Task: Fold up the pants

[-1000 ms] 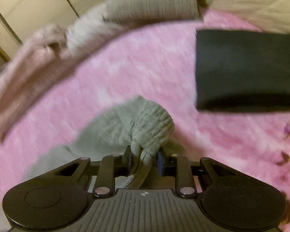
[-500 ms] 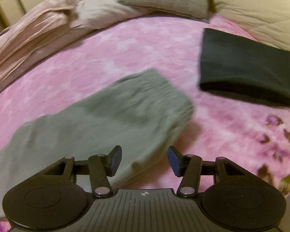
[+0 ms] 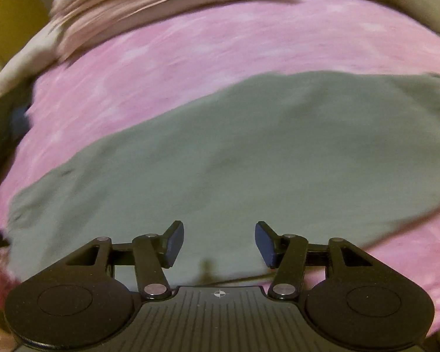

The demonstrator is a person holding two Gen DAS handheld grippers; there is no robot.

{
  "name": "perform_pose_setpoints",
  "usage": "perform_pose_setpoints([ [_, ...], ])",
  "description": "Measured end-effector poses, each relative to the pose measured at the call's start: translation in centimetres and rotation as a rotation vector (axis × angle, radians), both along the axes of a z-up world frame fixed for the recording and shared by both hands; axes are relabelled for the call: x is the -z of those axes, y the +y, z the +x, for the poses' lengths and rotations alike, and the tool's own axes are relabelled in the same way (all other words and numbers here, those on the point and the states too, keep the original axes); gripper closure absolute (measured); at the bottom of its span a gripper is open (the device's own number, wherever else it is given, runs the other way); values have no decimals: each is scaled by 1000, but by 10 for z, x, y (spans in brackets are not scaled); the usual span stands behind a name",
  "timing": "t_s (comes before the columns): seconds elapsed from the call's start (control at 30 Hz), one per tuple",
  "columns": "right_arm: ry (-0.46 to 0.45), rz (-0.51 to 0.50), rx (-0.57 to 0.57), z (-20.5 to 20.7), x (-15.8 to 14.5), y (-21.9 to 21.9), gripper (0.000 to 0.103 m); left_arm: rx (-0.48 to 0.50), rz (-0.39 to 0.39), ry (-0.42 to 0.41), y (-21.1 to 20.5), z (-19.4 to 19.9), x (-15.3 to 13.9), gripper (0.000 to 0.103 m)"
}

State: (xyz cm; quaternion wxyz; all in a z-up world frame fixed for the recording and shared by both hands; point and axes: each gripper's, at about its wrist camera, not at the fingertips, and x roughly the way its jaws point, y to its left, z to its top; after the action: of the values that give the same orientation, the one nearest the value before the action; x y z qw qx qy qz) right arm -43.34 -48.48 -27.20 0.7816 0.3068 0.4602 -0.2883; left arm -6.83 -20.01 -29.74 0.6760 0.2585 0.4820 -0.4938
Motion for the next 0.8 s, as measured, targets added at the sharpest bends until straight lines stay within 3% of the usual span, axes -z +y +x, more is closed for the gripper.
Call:
perform_pose_setpoints([
  [0.17, -8, 28, -102, 56, 7, 33, 52, -3, -76, 49, -2, 9, -2, 66],
  [0.27, -3, 19, -125, 73, 17, 39, 52, 24, -34, 74, -11, 8, 13, 68],
  [0.33, 7, 24, -109, 81, 24, 39, 51, 18, -20, 74, -13, 10, 17, 75],
  [0.37, 14, 29, -99, 84, 26, 38, 51, 8, -22, 77, -12, 11, 15, 86],
  [0.4, 22, 29, -92, 85, 26, 40, 51, 3, -34, 52, -8, 12, 6, 86],
  [0.5, 11, 3, -85, 81, 13, 39, 51, -23, -106, -4, 11, 15, -21, 87],
  [0.67, 45, 14, -48, 73, 18, 36, 51, -35, -2, 68, 11, 12, 20, 83],
  [0.8, 41, 11, -41, 66, 12, 37, 51, -37, -6, 49, 12, 23, -1, 78],
])
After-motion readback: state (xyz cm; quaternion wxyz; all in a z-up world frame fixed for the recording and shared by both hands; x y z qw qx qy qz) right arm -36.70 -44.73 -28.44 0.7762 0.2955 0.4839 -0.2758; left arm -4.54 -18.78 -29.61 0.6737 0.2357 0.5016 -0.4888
